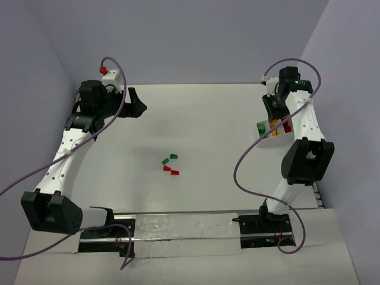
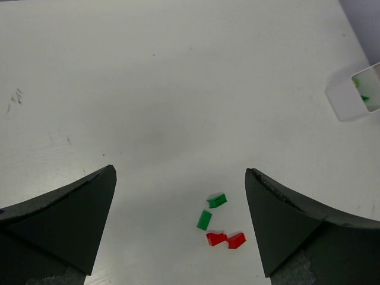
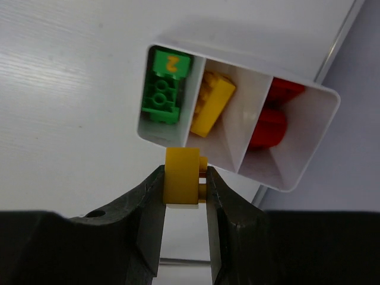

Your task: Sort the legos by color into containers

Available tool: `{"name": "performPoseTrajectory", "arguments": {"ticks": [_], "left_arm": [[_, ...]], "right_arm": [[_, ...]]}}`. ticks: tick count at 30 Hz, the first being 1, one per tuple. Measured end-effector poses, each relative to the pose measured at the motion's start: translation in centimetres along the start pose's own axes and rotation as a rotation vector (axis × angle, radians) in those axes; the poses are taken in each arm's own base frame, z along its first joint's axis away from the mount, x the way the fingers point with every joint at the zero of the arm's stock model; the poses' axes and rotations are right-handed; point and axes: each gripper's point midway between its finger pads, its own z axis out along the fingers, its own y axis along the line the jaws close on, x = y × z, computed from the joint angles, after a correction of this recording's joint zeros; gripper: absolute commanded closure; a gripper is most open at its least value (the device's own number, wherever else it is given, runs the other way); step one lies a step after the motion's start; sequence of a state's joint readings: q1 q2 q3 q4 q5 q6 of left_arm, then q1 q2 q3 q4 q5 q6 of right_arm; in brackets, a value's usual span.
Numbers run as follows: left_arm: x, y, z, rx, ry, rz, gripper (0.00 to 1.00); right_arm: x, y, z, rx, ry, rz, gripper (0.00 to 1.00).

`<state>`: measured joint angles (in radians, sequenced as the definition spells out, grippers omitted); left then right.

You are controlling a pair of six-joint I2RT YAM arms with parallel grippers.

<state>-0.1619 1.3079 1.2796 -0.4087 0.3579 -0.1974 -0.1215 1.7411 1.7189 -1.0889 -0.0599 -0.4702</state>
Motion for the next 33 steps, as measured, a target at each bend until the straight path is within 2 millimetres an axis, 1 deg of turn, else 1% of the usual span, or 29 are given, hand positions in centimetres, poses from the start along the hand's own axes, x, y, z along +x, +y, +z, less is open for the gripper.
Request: {"name": "performPoseTrajectory", "arguments": {"ticks": [3, 5, 8, 11, 14, 18, 23, 24, 27, 30, 33], "left_arm": [[1.4, 0.6, 0.3, -0.035, 0.035, 0.025, 0.01], [2.0, 1.1, 0.4, -0.054, 0.053, 0.030, 0.01], [2.4, 1.7, 0.6, -0.079, 0.065, 0.032, 0.01], [2.5, 2.0, 0.7, -0.093, 0.071, 0.032, 0.01], [2.6, 2.1, 0.7, -0.099, 0.072, 0.032, 0.01], [2.8, 2.3, 0.9, -0.102, 0.081, 0.030, 0.01], [3.3, 2.6, 1.2, -0.111, 0.101, 0.024, 0.01], [3.4, 2.6, 1.3, -0.111, 0.103, 0.024, 0.01], [3.6, 2.7, 1.4, -0.112, 0.111, 0.026, 0.01], [3.9, 2.8, 1.4, -0.112, 0.122, 0.033, 0.01], [4.2, 2.8, 1.4, -0.106, 0.134, 0.044, 0.01]], "right_arm": [[1.7, -1.4, 2.1, 0.019, 0.097, 0.027, 1.00], [2.0, -1.7, 3.1, 0.023, 0.130, 0.028, 0.98], [2.3, -1.9, 3.9, 0.030, 0.158, 0.031, 0.94], [2.3, -2.3, 4.3, 0.047, 0.169, 0.034, 0.85], [2.4, -2.7, 4.8, 0.066, 0.183, 0.039, 0.73], [2.6, -3.0, 5.4, 0.081, 0.199, 0.042, 0.62], [2.5, -3.1, 5.4, 0.087, 0.198, 0.048, 0.49], [2.4, -3.1, 5.3, 0.088, 0.195, 0.050, 0.47], [1.5, -3.3, 4.7, 0.095, 0.172, 0.050, 0.45], [0.8, -3.4, 4.2, 0.099, 0.151, 0.046, 0.45], [-0.2, -2.5, 3.7, 0.073, 0.128, 0.031, 0.45]]}}
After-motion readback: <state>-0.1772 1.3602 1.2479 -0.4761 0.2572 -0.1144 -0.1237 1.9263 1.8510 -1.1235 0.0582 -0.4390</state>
